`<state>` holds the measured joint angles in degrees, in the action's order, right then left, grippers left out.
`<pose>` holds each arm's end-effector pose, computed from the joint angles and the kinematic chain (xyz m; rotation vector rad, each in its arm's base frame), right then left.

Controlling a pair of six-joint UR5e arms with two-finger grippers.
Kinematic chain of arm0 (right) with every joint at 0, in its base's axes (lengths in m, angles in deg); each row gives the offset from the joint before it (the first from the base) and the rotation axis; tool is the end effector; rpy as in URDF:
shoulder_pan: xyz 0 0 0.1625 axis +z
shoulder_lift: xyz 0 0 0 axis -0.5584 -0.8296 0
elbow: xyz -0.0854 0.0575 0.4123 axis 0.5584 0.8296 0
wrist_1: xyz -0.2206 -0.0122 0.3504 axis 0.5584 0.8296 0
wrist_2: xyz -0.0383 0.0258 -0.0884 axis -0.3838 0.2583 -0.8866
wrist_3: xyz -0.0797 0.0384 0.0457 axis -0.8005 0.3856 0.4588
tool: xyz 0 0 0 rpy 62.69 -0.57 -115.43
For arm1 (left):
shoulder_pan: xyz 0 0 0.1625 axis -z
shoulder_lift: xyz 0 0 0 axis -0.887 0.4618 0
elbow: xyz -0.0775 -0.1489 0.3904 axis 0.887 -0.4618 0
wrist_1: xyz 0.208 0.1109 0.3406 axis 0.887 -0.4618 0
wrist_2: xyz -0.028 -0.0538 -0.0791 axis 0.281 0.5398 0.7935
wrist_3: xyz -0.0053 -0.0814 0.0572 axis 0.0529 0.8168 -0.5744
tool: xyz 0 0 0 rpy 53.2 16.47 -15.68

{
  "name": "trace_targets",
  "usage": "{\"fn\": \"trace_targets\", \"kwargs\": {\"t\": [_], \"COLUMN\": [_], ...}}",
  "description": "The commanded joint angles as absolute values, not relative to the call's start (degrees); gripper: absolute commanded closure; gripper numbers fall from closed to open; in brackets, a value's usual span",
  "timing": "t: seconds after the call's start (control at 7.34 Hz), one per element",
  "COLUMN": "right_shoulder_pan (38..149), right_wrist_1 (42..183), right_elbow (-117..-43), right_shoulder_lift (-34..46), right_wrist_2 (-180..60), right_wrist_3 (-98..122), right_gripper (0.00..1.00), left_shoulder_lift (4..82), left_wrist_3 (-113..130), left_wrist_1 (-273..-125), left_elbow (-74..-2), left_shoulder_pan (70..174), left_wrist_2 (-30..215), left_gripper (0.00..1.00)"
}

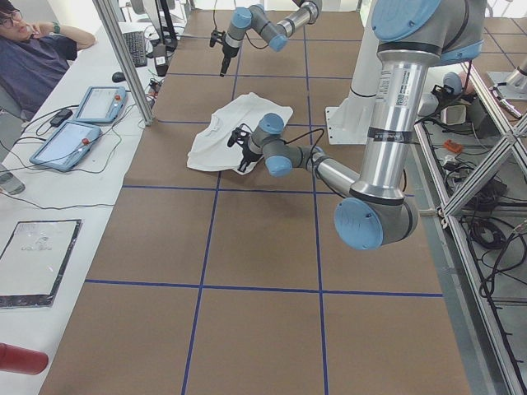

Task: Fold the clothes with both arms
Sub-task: 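Drag the shirt edge farther from the robot with the left gripper, rotating it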

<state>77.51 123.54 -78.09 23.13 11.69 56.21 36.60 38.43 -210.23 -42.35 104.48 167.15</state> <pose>-0.4252 -0.5778 0.2719 0.3577 -0.6079 0.2108 0.3696 -0.4969 0.4216 0.6090 0.7852 0.1121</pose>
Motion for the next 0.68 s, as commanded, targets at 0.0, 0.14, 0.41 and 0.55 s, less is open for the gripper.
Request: {"fn": "trace_targets", "kwargs": {"t": [0.0, 0.14, 0.41, 0.55], "right_shoulder_pan": [77.27, 77.1, 76.31, 75.78], "right_wrist_1": [123.21, 123.29, 123.38, 123.38], "right_elbow": [-78.11, -78.2, -79.86, -80.13], "right_shoulder_lift": [23.16, 23.34, 23.16, 23.16], "right_wrist_2": [11.7, 11.7, 11.7, 11.7], "right_wrist_3": [56.56, 56.91, 57.0, 57.53], "right_gripper": [0.0, 0.0, 0.0, 0.0], "left_shoulder_lift": [53.15, 60.28, 72.77, 72.83], "left_wrist_3": [31.32, 31.13, 29.55, 29.46], "left_wrist_1": [-210.37, -210.46, -210.98, -211.94], "left_elbow": [-21.4, -12.68, 2.2, 2.26], "left_shoulder_pan": [113.97, 115.13, 116.2, 116.37], "left_wrist_2": [167.04, 166.95, 164.86, 165.19], "left_gripper": [1.0, 1.0, 1.0, 0.96]}}
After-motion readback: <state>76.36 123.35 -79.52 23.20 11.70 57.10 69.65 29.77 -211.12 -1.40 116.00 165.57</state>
